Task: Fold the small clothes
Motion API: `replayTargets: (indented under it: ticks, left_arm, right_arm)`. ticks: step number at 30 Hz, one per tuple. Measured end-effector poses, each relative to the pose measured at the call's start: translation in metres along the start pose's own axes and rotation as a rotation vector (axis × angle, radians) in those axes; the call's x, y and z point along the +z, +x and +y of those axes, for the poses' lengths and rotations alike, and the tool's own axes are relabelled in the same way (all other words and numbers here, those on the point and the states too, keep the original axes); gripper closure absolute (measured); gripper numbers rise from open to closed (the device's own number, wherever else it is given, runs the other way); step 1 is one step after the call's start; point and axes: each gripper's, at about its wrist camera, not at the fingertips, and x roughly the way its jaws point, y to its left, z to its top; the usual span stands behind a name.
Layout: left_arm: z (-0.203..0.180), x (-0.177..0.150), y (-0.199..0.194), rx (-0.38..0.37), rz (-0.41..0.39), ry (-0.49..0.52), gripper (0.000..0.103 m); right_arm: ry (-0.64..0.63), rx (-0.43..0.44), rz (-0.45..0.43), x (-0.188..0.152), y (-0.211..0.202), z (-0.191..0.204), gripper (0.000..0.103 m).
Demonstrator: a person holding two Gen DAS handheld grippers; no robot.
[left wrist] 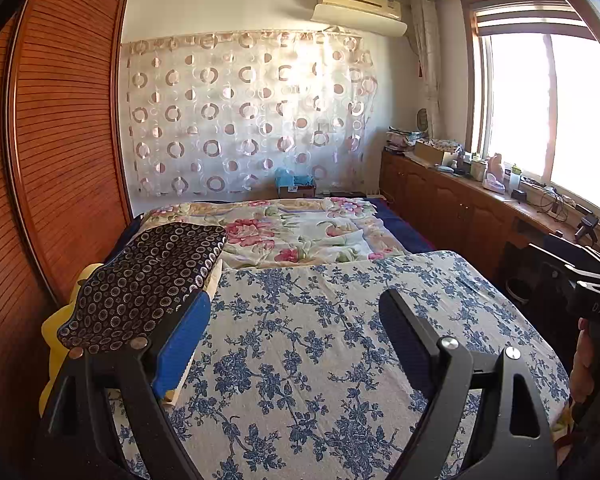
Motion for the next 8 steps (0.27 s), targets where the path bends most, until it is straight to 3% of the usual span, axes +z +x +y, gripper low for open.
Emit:
replayTargets:
  ticks: [8]
  left_arm:
    - [0.0, -0.0003, 0.0, 0.001, 0.0, 0.001, 0.016]
  right_arm:
    - [0.0, 0.0, 0.0, -0.0002, 0.0, -0.0007, 0.01]
